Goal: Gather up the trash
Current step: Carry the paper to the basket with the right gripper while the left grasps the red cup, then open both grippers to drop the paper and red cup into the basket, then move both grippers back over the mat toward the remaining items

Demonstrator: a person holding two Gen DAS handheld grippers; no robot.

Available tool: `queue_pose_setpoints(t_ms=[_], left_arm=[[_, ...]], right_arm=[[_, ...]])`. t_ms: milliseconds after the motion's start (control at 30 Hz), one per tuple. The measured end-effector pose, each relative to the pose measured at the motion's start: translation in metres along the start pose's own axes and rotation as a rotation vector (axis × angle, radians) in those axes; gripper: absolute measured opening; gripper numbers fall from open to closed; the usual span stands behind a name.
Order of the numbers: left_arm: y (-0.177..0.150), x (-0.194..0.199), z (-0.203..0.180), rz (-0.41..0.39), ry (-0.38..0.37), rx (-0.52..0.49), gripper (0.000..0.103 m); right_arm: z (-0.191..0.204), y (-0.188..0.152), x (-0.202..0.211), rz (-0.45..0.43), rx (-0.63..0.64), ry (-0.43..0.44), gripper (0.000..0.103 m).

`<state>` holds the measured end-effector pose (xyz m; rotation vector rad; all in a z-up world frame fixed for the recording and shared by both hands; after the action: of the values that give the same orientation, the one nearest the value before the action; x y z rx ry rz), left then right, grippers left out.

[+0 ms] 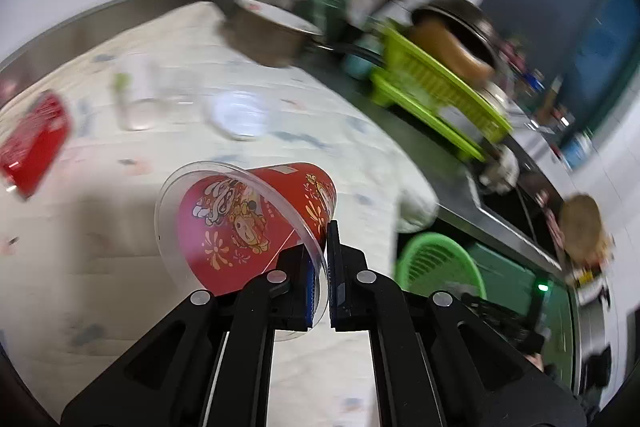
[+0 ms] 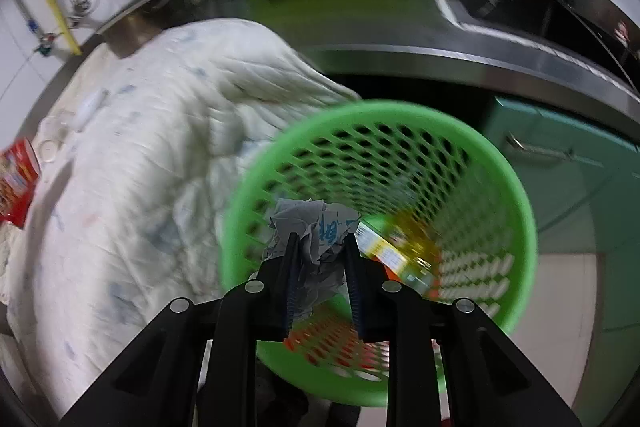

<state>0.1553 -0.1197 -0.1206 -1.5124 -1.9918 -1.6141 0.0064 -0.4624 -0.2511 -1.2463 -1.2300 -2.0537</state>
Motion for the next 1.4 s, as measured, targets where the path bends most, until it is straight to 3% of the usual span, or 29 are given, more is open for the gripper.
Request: queue_pose_setpoints(t_ms=[167,367,667,900,1033,1167,1400], left_arm=[[-0.005,-0.028,-0.068,0.055,-0.102,-0.093,0.004],[-0.024,-0.076,-0.147,0.141,-0.212,-0.196,0.004],[-0.073,-0.148,-0.218,0.336,-0.299,-0.260,0.004],[-0.100,-0.171,-0.245,0.427,-0.331,-0.286,0.010],[-0.104,-0.170,-0.249,0.442,-0.351,-0.282,0.039],[-0.104,-0.168,-0.248,0.452,-0.364,-0.267,0.041],[-0.087,-0.146,-0.230,0.392,-0.338,-0.261,0.047]], right_arm=[[-0.027,-0.009,-0.002,0.009,-0.056,-0.031,0.033],[-0.050,-0.011,0.020,-0.041,-0.093,-0.037,0.050],[-0.084,-0.021,0.068,-0.128,-0.181,-0.030,0.059],[-0.093,-0.027,0.087,-0.161,-0.209,-0.021,0.059],[-0.092,-0.026,0.091,-0.170,-0.216,-0.011,0.059],[-0.089,-0.025,0.095,-0.180,-0.216,0.000,0.059],[-0.080,-0.020,0.099,-0.191,-0.198,0.014,0.060]])
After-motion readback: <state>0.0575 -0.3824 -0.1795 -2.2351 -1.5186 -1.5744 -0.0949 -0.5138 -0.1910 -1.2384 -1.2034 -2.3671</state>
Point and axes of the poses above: each gripper's, at about its wrist camera, not at the fingertips, and x roughly against the way its jaws point, z to its left, y to its top, the point moved 6 cm from there along -x, roughly the way its jaws point, and after that the axes turned 3 degrees about -x, right-handed, at the moved point
